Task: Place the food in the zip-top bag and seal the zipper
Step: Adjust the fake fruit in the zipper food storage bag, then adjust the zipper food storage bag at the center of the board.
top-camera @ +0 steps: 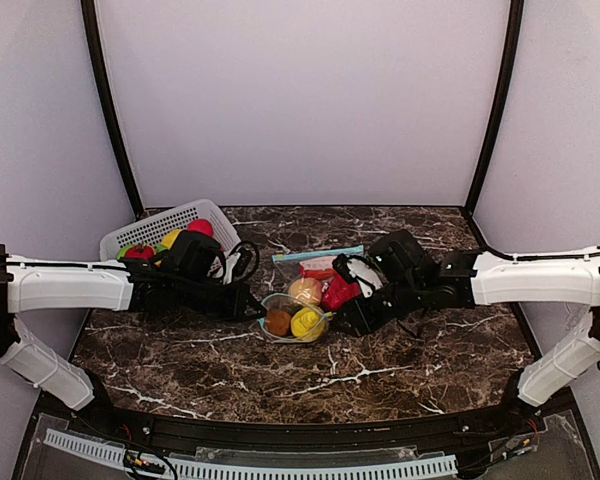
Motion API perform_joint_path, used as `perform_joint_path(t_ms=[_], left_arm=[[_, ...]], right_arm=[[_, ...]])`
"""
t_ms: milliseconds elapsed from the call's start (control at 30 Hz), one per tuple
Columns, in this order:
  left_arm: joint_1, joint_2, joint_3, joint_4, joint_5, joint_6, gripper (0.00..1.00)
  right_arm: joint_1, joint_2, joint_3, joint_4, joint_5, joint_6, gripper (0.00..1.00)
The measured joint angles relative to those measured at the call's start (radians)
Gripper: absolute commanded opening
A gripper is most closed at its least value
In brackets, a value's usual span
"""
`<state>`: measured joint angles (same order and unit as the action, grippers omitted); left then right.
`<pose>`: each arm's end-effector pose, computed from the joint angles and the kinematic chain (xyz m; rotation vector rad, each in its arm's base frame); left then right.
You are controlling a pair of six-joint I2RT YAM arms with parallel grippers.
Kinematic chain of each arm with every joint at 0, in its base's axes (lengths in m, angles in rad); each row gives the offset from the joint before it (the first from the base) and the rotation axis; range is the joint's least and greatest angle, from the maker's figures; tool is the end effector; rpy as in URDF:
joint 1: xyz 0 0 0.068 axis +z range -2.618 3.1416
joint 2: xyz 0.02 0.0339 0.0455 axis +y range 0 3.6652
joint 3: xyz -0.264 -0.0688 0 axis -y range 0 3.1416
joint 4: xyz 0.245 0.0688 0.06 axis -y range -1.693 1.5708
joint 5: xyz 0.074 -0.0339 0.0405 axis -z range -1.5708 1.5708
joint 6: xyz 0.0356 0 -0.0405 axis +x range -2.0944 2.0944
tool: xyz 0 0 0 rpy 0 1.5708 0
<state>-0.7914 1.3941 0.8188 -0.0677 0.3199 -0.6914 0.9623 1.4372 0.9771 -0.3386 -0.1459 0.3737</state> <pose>0.2015 -0.2199 0.2258 0.3173 2.4167 -1.1100 0.1714 0.2550 0.2419 -0.8000 2.3821 0.7764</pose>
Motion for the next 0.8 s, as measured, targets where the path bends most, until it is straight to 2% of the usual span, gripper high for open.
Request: perform_joint_path(t_ms=[67, 233, 567, 800], left_arm=[[0.008, 0.002, 0.000, -0.009, 0.006, 0.007, 0.01], [0.017, 0.012, 0.005, -0.026, 0.026, 0.023, 0.01], [0.030, 0.044, 0.043, -0.066, 0.055, 0.052, 0.01], [0.036, 0.046, 0.045, -0.077, 0.060, 0.056, 0.01]], right_arm=[[-0.043, -0.010, -0.087, 0.043, -0.029, -0.017, 0.47], [-0.104, -0.027, -0.182, 0.159, -0.082, -0.073, 0.42], [-0.107, -0.016, -0.205, 0.373, -0.177, -0.250, 0.28], [-0.107, 0.023, -0.206, 0.398, -0.258, -0.319, 0.27]])
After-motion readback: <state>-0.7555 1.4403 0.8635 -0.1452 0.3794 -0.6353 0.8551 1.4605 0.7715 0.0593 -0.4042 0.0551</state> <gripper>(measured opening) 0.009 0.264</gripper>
